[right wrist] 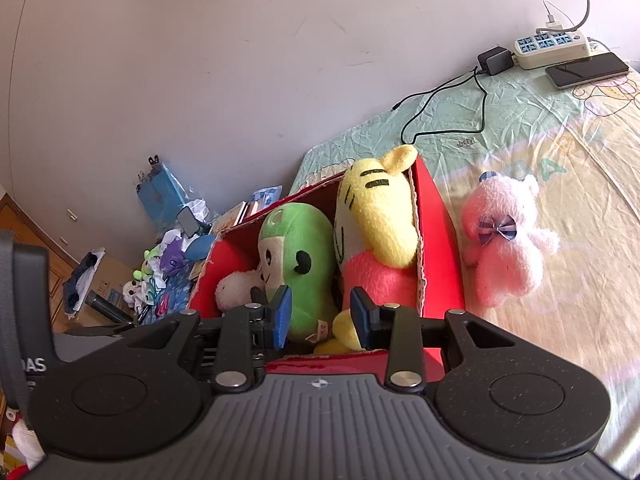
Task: Organize objects
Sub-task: 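Open both grippers and withdraw them from the box, then move both grippers over the bed toward the pink bunny plush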
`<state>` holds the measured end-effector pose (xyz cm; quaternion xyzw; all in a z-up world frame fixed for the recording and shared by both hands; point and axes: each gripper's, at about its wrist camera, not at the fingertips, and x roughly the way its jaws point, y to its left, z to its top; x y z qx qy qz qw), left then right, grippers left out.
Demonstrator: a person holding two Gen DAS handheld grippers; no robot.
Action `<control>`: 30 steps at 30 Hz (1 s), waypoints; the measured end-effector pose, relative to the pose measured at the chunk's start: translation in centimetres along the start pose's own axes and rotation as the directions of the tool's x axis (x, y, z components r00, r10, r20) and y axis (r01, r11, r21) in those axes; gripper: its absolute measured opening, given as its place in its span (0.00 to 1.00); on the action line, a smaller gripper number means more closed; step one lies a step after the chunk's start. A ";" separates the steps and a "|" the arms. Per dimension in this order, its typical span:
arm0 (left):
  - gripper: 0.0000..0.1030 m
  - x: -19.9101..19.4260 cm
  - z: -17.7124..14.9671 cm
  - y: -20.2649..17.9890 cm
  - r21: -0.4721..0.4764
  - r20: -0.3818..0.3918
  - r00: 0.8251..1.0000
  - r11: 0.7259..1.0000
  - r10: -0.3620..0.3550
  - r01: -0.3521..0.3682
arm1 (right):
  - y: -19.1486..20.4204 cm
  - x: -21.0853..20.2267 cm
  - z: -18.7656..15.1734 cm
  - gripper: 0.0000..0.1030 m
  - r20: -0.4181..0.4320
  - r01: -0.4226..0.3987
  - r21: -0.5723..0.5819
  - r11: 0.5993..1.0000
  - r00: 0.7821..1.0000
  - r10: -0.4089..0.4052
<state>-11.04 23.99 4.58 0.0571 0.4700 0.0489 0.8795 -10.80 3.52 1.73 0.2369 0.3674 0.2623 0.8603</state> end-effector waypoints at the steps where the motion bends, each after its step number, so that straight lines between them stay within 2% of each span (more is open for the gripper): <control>1: 0.86 -0.3 -0.1 -0.1 0.000 0.001 1.000 1.000 0.002 -0.002 | 0.0 -0.2 0.0 0.35 -0.001 -0.004 0.000 1.000 1.000 0.004; 9: 0.86 -1.8 -1.6 -1.0 -0.010 -0.008 1.000 1.000 -0.028 0.028 | -0.6 -1.3 -0.6 0.35 -0.016 -0.017 0.000 1.000 1.000 0.017; 30: 0.86 1.1 -4.0 -6.8 0.053 -0.143 0.988 0.996 -0.065 0.073 | -4.6 -2.4 -1.7 0.35 -0.101 0.030 0.036 0.999 0.995 -0.026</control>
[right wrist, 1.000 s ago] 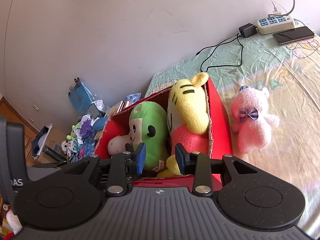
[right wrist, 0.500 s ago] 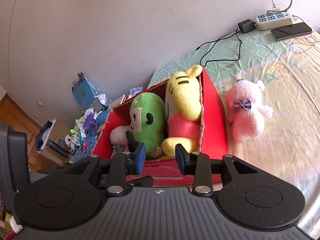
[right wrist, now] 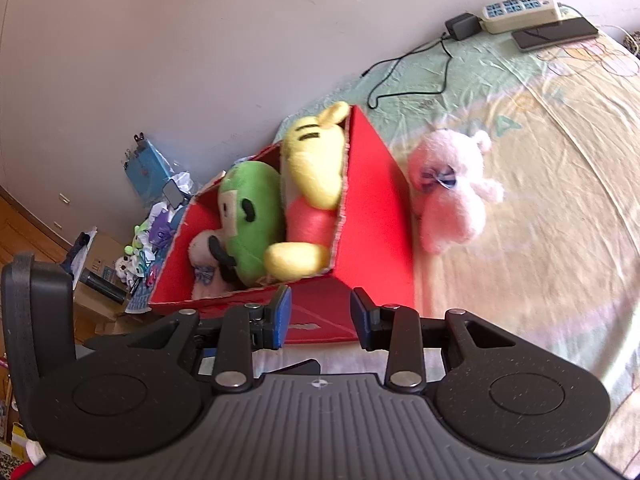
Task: Organize objects
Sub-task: 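Move both grippers over the bed toward the pink bunny plush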
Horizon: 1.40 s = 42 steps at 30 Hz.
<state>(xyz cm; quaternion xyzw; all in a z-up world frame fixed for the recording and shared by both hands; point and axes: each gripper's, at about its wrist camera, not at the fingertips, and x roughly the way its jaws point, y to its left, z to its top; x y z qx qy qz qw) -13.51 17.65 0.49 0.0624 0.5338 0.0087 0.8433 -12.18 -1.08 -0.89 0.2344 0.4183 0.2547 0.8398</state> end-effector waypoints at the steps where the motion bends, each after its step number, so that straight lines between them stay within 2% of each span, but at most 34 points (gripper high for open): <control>1: 0.86 0.1 0.0 -0.4 0.005 -0.002 1.000 1.000 0.001 -0.001 | -0.2 -0.1 0.0 0.35 -0.003 0.002 0.002 1.000 1.000 -0.002; 20: 0.86 0.8 0.9 -7.2 0.076 -0.003 1.000 0.997 0.002 -0.002 | -5.5 -2.0 1.3 0.36 -0.046 0.041 0.032 0.999 0.998 -0.039; 34: 0.86 2.0 1.9 -12.4 0.094 -0.008 1.000 0.996 0.005 -0.005 | -9.7 -4.0 2.1 0.36 -0.058 0.061 0.062 0.996 0.997 -0.057; 42: 0.86 3.2 2.0 -14.4 0.094 -0.037 0.999 0.996 0.010 -0.007 | -12.3 -4.2 2.6 0.37 -0.085 0.079 0.100 0.992 0.994 -0.071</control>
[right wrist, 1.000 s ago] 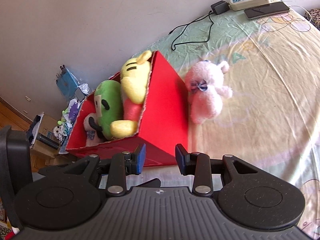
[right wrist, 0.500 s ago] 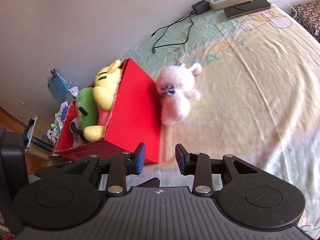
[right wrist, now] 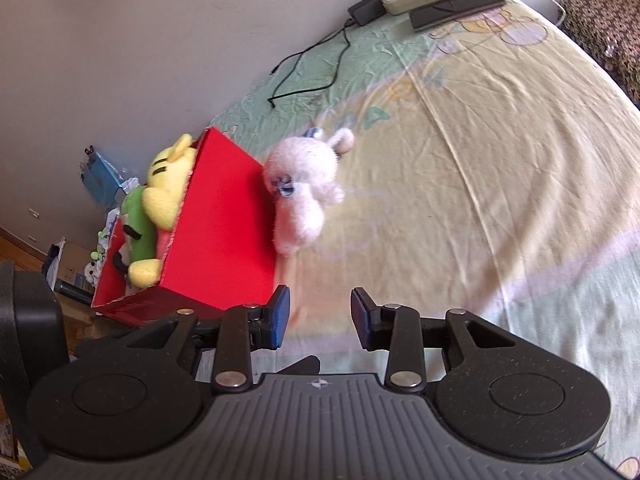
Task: Organize objects
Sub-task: 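Move both grippers over the bed toward the pink bunny plush, then close both grippers on the pink bunny plush's body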
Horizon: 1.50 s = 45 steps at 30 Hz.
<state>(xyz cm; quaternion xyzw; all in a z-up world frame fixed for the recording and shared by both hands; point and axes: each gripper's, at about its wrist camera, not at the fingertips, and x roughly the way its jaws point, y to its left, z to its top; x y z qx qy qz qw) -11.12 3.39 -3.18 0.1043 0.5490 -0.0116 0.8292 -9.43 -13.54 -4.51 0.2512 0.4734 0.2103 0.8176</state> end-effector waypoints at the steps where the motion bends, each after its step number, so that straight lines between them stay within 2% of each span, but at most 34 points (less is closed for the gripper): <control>1: 0.86 0.2 0.1 -0.2 0.001 -0.004 1.000 1.000 0.004 -0.004 | -0.4 0.1 0.1 0.37 -0.006 -0.003 0.010 1.000 1.000 0.003; 9: 0.86 0.9 0.3 -1.5 -0.013 -0.008 1.000 1.000 0.018 -0.018 | -2.5 0.8 0.8 0.41 -0.044 -0.049 0.030 0.998 0.998 0.050; 13: 0.86 1.3 0.3 -1.8 -0.025 0.003 1.000 1.000 -0.003 0.003 | -2.7 1.5 1.3 0.41 -0.060 -0.060 0.031 0.998 0.996 0.062; 17: 0.86 2.3 0.6 -1.9 -0.019 -0.024 1.000 1.000 0.017 -0.018 | -3.0 2.7 2.3 0.41 -0.070 -0.076 0.033 0.997 0.994 0.078; 21: 0.86 3.4 0.8 -1.5 -0.021 -0.051 0.999 1.000 -0.005 0.004 | -3.3 4.5 3.2 0.42 -0.098 -0.086 0.060 0.994 0.991 0.092; 25: 0.86 4.2 0.6 -1.3 -0.009 -0.070 0.997 1.000 -0.019 0.018 | -2.9 6.3 4.2 0.44 -0.135 -0.115 0.063 0.991 0.983 0.122; 31: 0.86 5.1 0.5 -0.6 -0.010 -0.087 0.995 0.999 -0.041 0.041 | -1.8 8.7 5.3 0.45 -0.168 -0.121 0.038 0.992 0.978 0.126; 34: 0.86 5.1 0.4 -0.3 -0.006 -0.083 0.995 0.998 -0.058 0.057 | -1.6 10.0 5.7 0.51 -0.193 -0.136 0.046 0.990 0.971 0.143; 43: 0.86 5.0 0.0 0.3 0.030 -0.067 0.994 0.996 -0.081 0.083 | -0.5 13.1 6.0 0.51 -0.227 -0.152 0.052 0.987 0.961 0.159; 45: 0.86 4.9 -0.2 0.6 0.031 -0.062 0.994 0.995 -0.090 0.092 | -0.5 13.6 5.9 0.48 -0.220 -0.147 0.058 0.987 0.963 0.156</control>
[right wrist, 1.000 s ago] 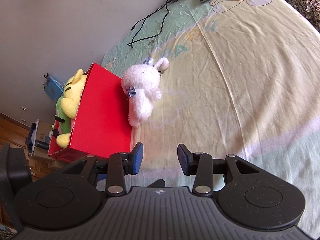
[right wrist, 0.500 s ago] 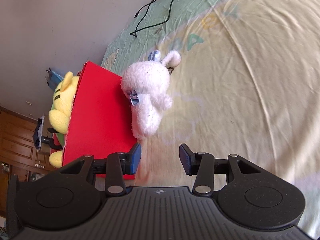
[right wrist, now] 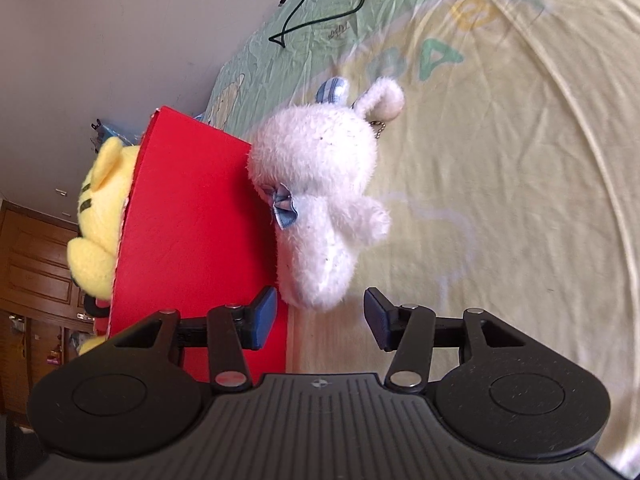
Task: Organize objects
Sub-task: 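Close both grippers on the pink bunny plush's body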
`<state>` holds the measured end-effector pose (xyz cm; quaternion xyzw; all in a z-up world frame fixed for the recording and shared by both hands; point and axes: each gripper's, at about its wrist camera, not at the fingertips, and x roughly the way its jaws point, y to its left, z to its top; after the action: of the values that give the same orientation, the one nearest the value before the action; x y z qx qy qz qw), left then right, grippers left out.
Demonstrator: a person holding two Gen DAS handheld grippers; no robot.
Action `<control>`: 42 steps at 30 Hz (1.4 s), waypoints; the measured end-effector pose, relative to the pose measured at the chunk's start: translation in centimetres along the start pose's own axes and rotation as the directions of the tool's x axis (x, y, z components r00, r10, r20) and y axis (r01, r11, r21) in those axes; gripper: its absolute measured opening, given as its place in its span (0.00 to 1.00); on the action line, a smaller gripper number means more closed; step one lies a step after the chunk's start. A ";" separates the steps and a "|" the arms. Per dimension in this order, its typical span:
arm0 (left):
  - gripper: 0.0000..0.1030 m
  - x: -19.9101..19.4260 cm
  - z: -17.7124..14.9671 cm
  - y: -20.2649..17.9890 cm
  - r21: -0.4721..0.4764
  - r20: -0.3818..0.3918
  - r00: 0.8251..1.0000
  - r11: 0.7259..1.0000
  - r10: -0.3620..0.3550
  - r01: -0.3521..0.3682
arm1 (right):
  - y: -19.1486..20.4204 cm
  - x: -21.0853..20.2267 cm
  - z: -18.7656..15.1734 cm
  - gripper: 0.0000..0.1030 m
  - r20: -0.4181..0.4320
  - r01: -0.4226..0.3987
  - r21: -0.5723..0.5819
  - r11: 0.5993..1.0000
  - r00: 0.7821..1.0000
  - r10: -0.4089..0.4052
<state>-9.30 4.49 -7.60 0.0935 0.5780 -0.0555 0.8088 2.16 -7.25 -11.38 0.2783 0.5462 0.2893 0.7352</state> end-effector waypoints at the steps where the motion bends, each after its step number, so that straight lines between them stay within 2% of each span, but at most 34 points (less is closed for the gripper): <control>1: 0.86 -0.1 -0.1 0.1 -0.001 0.002 1.000 1.000 -0.005 0.005 | 0.0 0.2 0.1 0.44 0.006 0.001 -0.001 1.000 1.000 -0.001; 5: 0.86 -0.5 -0.3 0.7 -0.005 0.019 1.000 1.000 -0.021 0.021 | -0.2 0.0 0.1 0.29 0.025 0.004 0.001 1.000 1.000 -0.004; 14: 0.86 -1.9 -0.6 1.2 -0.006 0.077 0.995 0.998 -0.065 0.065 | -1.1 -3.8 -1.9 0.26 0.067 0.029 -0.057 0.998 0.997 -0.026; 26: 0.86 -3.6 -2.2 -1.3 0.062 0.117 0.981 0.987 -0.157 0.151 | -3.9 -9.1 -7.6 0.27 0.043 0.039 -0.002 0.999 0.998 -0.039; 32: 0.86 -3.8 -1.5 -2.0 0.106 0.139 0.970 0.976 -0.202 0.188 | -4.3 -9.9 -8.2 0.31 0.068 0.086 -0.028 0.996 0.994 -0.084; 33: 0.86 -3.8 -1.4 -2.3 0.114 0.141 0.968 0.975 -0.206 0.191 | -4.3 -10.3 -8.2 0.32 0.076 0.084 -0.033 0.996 0.994 -0.082; 35: 0.86 -3.9 -1.1 -2.9 0.121 0.145 0.965 0.972 -0.219 0.203 | -4.6 -11.4 -8.4 0.40 0.088 0.075 -0.035 0.997 0.994 -0.072; 42: 0.87 -3.2 1.6 -4.3 0.095 0.157 0.957 0.968 -0.245 0.232 | -5.6 -12.9 -7.1 0.44 0.150 0.062 0.000 0.998 0.987 -0.061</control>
<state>-9.73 -0.07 -4.50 0.0486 0.5126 -0.1821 0.8377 -7.09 -19.79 -8.87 0.2807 0.4970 0.2461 0.7834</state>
